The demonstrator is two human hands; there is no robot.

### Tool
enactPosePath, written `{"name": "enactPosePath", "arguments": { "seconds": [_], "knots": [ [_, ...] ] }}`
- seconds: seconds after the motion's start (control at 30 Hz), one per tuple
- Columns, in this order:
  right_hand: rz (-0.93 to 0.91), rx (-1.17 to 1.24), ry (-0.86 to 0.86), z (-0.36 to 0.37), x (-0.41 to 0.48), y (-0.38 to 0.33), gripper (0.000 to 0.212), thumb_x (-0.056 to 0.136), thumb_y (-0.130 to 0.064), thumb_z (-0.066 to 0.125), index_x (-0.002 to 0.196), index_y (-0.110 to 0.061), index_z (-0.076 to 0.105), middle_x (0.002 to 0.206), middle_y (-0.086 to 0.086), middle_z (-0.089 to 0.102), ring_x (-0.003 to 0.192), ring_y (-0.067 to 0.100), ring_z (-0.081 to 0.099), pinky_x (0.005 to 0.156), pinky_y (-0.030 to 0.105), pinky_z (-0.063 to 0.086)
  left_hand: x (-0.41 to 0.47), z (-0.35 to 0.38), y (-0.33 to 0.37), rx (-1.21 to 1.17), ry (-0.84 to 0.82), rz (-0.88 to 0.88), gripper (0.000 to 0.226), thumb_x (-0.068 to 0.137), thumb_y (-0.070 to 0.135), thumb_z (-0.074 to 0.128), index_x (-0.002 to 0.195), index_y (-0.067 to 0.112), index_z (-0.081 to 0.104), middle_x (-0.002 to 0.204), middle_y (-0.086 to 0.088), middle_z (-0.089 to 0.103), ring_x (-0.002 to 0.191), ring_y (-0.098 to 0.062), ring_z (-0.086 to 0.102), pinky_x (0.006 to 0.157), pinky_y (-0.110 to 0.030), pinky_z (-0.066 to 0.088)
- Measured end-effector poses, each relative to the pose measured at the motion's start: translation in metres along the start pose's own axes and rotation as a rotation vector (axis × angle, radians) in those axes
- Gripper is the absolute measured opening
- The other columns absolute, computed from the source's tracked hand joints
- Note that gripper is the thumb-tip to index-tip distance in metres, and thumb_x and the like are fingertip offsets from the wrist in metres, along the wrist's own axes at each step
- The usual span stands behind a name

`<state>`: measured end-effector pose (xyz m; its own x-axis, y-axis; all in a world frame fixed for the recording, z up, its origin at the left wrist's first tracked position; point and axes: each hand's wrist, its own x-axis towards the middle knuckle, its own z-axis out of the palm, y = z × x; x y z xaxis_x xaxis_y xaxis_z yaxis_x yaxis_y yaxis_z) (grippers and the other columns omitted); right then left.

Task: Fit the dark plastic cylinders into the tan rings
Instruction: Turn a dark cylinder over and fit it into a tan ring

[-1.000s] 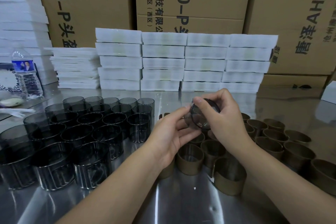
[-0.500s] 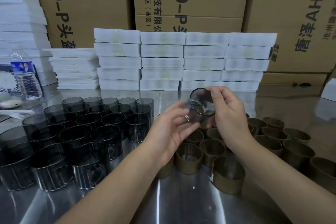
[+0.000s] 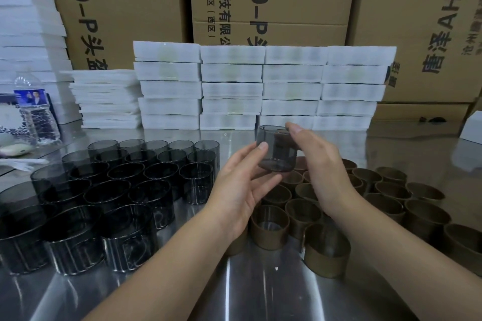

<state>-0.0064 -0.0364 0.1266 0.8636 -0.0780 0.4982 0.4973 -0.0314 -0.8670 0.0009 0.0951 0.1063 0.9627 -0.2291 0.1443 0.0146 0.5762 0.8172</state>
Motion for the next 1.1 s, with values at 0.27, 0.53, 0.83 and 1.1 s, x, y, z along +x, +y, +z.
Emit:
{"name": "enactPosePath", "arguments": {
  "seconds": [0.27, 0.53, 0.83, 1.1],
  "knots": [
    [0.122, -0.07, -0.027, 0.006, 0.0003, 0.0085, 0.055, 0.057, -0.066, 0.061, 0.095, -0.026, 0.068, 0.09, -0.011, 0.074, 0.082, 0.0, 0.069, 0.069, 0.013, 0.054, 0.0004, -0.0004, -0.0029, 0.065, -0.05, 0.047, 0.065, 0.063, 0.02, 0.078, 0.125, 0.021, 0.057, 0.104, -0.011, 0.075, 0.092, -0.023, 0.074, 0.07, -0.02, 0.057],
    [0.215, -0.09, -0.022, 0.0017, 0.0019, 0.0072, 0.073, 0.049, -0.078, 0.061, 0.092, -0.021, 0.073, 0.09, 0.0, 0.075, 0.085, 0.011, 0.071, 0.076, 0.027, 0.053, -0.0033, 0.0008, -0.0044, 0.179, -0.127, 0.044, 0.071, 0.058, 0.035, 0.08, 0.123, 0.044, 0.051, 0.102, -0.011, 0.075, 0.078, -0.025, 0.075, 0.061, -0.023, 0.057],
    [0.312, 0.215, -0.229, -0.0024, 0.0085, 0.0068, 0.082, 0.062, -0.075, 0.064, 0.113, -0.011, 0.07, 0.112, 0.014, 0.071, 0.108, 0.029, 0.067, 0.105, 0.044, 0.045, -0.002, -0.0033, 0.0016, 0.201, -0.244, -0.024, 0.06, 0.077, 0.046, 0.06, 0.13, 0.017, 0.056, 0.091, -0.011, 0.074, 0.069, -0.017, 0.071, 0.054, -0.027, 0.057],
    [0.251, 0.117, -0.096, -0.0021, 0.0066, 0.0066, 0.077, 0.058, -0.074, 0.067, 0.105, -0.014, 0.074, 0.102, 0.009, 0.075, 0.098, 0.023, 0.07, 0.091, 0.038, 0.05, -0.0031, 0.0021, 0.0042, 0.355, -0.127, 0.051, 0.05, 0.071, 0.055, 0.075, 0.114, 0.031, 0.066, 0.096, -0.002, 0.077, 0.078, -0.015, 0.074, 0.056, -0.024, 0.056]
  ]
}}
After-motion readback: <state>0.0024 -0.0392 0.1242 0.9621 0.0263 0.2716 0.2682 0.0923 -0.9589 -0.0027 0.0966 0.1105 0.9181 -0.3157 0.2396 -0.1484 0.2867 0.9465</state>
